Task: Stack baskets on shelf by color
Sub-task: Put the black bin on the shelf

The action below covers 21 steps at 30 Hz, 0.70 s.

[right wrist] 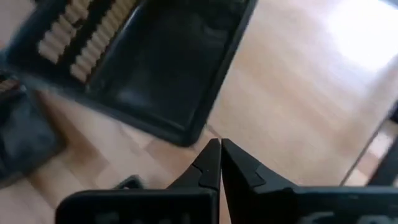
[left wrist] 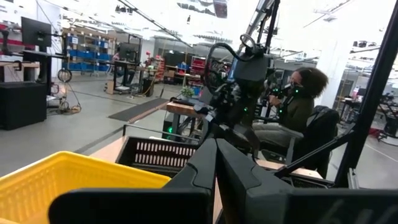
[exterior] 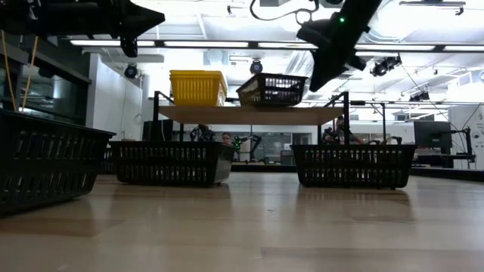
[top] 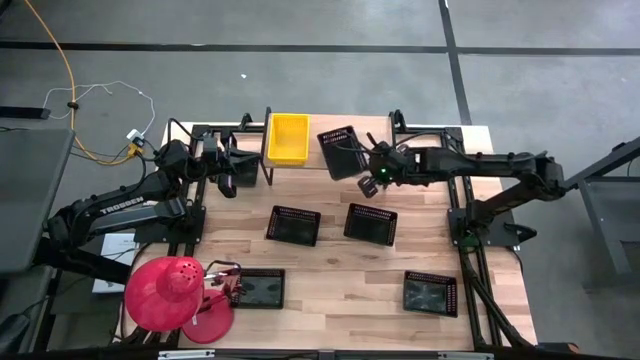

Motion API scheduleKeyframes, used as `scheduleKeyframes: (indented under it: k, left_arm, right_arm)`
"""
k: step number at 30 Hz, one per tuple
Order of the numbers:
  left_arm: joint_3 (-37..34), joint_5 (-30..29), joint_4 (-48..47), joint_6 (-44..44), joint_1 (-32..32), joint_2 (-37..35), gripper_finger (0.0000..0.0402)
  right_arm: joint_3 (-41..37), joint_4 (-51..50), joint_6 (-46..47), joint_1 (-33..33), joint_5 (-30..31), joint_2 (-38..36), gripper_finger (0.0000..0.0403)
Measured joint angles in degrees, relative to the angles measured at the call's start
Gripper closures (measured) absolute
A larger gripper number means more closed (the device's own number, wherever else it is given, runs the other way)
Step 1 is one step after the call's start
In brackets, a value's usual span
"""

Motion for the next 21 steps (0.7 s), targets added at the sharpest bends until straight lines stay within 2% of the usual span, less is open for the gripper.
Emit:
scheduleKeyframes:
  k: [12,21]
  left_arm:
    - [0.00,0.00,-0.17,0.09,0.02,0.05,0.0401]
    - [0.00,-0.01,-0.15,0.10,0.02,0.05,0.0402]
  right_arm:
    - [0.00,13.05,-4.63,-1.28,-3.03,5.02,0.0403]
    - [0.00,14.55,-8.18,-4.59,-0.80,5.19,0.0403]
